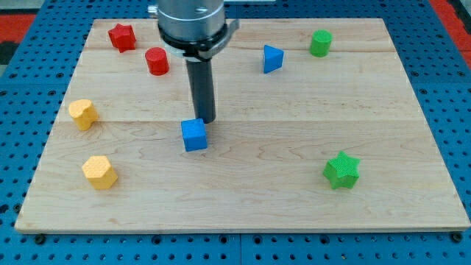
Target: Push the cube diagonal to the triangle
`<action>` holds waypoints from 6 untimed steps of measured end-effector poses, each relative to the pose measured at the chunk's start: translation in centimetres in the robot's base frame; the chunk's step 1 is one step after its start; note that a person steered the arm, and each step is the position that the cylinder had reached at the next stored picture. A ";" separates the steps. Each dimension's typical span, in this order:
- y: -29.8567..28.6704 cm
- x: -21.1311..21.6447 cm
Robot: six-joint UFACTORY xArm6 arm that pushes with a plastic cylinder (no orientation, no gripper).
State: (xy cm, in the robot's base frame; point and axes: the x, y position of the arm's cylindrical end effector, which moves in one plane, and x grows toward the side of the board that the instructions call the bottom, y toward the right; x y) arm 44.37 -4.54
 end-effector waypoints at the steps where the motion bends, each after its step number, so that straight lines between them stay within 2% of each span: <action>1: -0.6 3.1; 2: -5.5 4.2; 3: -10.4 2.9; 4: -11.8 3.5; 5: -8.2 6.5; 6: -7.5 9.1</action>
